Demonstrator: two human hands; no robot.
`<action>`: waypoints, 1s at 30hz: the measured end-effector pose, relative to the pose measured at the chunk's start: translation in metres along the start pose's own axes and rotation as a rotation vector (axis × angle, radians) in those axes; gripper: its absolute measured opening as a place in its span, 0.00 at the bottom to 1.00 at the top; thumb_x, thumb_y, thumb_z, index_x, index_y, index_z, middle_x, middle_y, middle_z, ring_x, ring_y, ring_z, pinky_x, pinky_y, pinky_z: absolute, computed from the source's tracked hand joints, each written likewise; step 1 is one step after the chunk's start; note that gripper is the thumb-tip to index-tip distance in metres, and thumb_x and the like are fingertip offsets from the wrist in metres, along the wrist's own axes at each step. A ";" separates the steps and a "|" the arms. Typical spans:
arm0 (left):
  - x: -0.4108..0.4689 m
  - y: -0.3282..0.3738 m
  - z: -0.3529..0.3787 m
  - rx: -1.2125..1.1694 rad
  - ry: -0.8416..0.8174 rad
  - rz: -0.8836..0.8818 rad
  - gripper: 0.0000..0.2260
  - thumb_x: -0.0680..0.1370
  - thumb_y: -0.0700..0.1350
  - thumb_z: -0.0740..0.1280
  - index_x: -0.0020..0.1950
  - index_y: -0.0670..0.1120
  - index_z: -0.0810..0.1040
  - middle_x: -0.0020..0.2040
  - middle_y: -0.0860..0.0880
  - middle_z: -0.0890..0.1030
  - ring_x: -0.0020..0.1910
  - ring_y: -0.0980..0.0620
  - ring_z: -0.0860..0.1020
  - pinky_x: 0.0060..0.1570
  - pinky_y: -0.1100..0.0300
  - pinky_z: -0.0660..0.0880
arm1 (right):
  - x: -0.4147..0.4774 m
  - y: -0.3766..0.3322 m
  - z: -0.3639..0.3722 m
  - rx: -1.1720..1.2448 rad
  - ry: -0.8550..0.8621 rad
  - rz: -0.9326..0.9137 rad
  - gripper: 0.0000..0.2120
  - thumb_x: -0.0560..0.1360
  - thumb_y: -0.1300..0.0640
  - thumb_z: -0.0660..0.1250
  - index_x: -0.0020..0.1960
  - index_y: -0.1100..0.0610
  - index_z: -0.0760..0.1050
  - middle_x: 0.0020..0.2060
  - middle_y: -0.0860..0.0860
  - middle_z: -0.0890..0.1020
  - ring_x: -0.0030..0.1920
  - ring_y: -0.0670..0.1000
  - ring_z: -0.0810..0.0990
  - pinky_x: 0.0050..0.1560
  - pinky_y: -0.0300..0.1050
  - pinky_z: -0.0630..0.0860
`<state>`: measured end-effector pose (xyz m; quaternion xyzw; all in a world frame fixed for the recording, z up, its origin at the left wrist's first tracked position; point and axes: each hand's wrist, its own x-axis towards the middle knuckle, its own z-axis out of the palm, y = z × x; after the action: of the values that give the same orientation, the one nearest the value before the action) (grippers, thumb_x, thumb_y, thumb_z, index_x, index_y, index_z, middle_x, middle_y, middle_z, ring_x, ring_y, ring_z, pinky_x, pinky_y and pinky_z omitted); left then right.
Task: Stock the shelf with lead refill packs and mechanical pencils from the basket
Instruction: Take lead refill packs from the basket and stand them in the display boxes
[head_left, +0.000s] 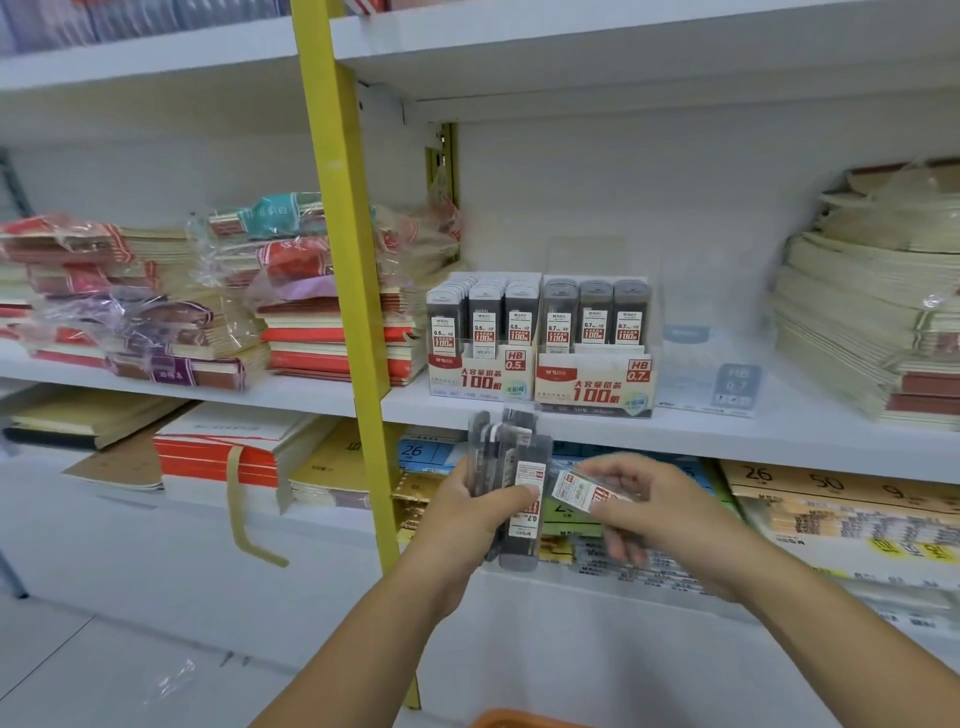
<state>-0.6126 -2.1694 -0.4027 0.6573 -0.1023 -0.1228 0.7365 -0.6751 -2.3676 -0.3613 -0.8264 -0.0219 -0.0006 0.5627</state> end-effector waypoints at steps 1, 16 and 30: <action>0.000 0.002 0.001 -0.022 0.019 0.006 0.15 0.75 0.45 0.75 0.59 0.56 0.79 0.50 0.51 0.87 0.49 0.50 0.86 0.46 0.54 0.82 | -0.001 -0.003 -0.001 0.140 0.045 0.005 0.12 0.77 0.64 0.66 0.58 0.52 0.76 0.37 0.53 0.86 0.33 0.53 0.83 0.34 0.42 0.78; 0.007 0.058 -0.002 -0.213 0.176 0.186 0.11 0.76 0.45 0.74 0.52 0.60 0.82 0.48 0.53 0.88 0.46 0.52 0.86 0.33 0.61 0.80 | 0.016 -0.083 -0.036 0.163 0.389 -0.402 0.09 0.79 0.60 0.64 0.56 0.49 0.72 0.42 0.48 0.87 0.39 0.49 0.86 0.35 0.37 0.79; 0.033 0.054 -0.017 -0.304 0.164 0.264 0.14 0.76 0.44 0.73 0.54 0.62 0.81 0.49 0.56 0.87 0.47 0.55 0.86 0.37 0.61 0.81 | 0.103 -0.137 -0.061 -0.809 0.396 -0.542 0.09 0.76 0.54 0.68 0.54 0.46 0.72 0.46 0.41 0.78 0.45 0.43 0.78 0.45 0.44 0.77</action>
<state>-0.5732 -2.1581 -0.3515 0.5272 -0.1076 0.0148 0.8427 -0.5756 -2.3704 -0.2090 -0.9262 -0.1262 -0.3109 0.1718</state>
